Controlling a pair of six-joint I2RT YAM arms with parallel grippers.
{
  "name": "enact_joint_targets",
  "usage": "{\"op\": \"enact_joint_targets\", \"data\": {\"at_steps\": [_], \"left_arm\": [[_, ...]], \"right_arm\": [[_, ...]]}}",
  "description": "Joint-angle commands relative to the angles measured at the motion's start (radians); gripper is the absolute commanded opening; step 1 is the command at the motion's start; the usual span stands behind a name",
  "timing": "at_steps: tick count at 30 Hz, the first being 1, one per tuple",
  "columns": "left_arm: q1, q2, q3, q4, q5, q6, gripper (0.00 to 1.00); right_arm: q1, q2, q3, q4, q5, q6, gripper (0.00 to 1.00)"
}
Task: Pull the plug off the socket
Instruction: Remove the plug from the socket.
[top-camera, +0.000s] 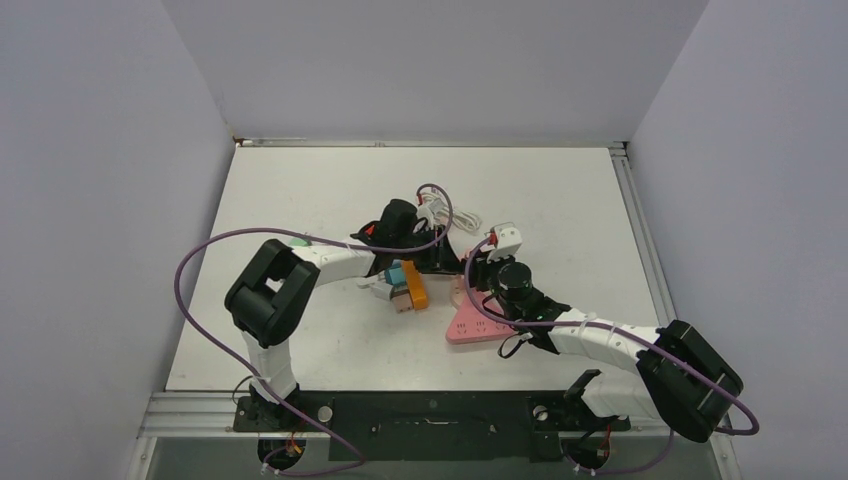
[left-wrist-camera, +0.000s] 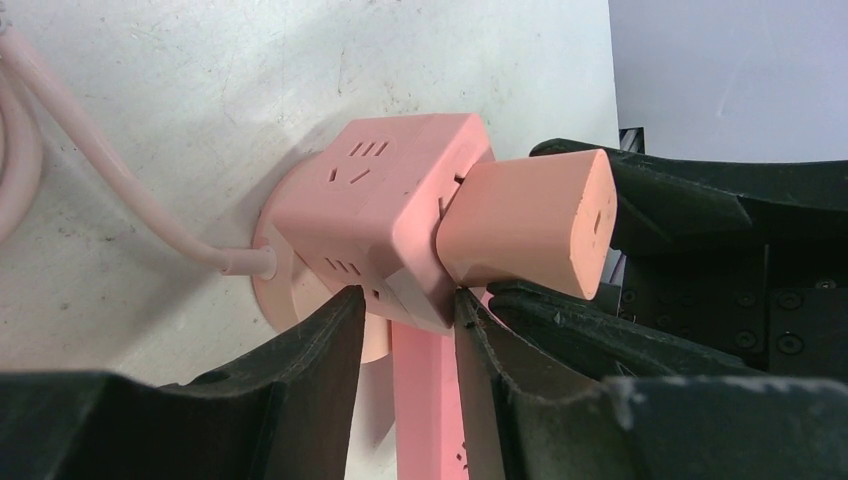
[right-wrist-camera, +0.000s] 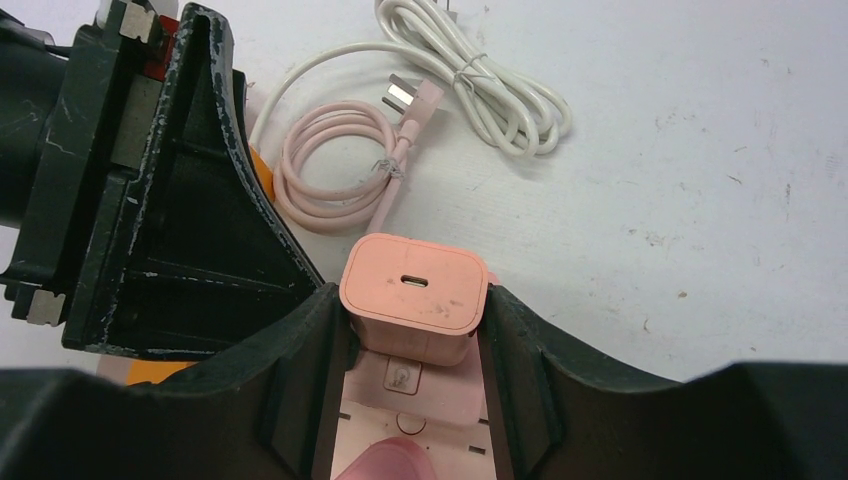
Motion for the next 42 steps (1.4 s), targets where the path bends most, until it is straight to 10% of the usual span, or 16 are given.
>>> {"op": "enact_joint_targets", "data": {"at_steps": [1, 12, 42], "left_arm": [[-0.037, 0.066, 0.0, -0.15, -0.069, 0.074, 0.33], [-0.057, 0.09, 0.019, -0.202, -0.092, 0.1, 0.32], [-0.053, 0.111, 0.038, -0.216, -0.093, 0.105, 0.29]], "right_arm": [[-0.005, -0.011, 0.046, 0.023, -0.029, 0.072, 0.05], [-0.131, -0.025, 0.027, 0.032, -0.171, 0.146, 0.05], [0.031, -0.044, 0.047, 0.014, -0.022, -0.032, 0.05]]}}
